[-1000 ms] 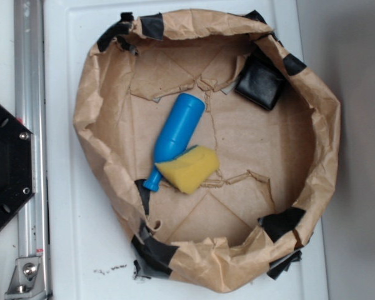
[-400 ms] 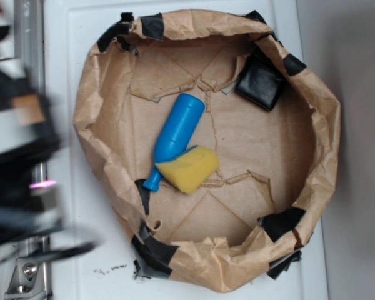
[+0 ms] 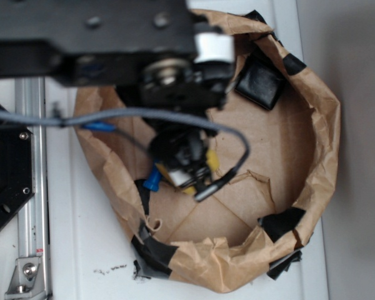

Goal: Grab the green sponge.

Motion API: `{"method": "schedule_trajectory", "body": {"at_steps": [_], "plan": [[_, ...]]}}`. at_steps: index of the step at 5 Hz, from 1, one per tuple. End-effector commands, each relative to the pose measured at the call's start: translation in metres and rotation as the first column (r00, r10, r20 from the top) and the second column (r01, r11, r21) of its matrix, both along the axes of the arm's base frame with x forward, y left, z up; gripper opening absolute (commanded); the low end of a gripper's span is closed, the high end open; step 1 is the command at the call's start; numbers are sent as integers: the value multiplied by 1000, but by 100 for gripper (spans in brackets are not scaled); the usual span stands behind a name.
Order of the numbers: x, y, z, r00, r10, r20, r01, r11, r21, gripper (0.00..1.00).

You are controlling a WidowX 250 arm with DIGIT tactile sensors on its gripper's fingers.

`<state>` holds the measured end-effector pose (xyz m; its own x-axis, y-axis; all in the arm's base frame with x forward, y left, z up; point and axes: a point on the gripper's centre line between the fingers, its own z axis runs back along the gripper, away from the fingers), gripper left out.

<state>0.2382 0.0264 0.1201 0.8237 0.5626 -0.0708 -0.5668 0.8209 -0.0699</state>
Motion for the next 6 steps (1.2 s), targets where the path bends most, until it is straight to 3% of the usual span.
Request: {"method": "schedule_trajectory", "body": {"at_steps": [1,2,3,4,6], "plan": [[30,-36,-66,997,-73,-21,69,985,-161,100],[37,-55,-85,984,-165,-66,147,963,-225,100],[53,-67,-90,970,-222,-102,192,951,-241,100],[62,-72,-102,964,-239,-114,221,963,-156,0],[73,-71,-93,945,-312,-103,300,947,-119,0]]}}
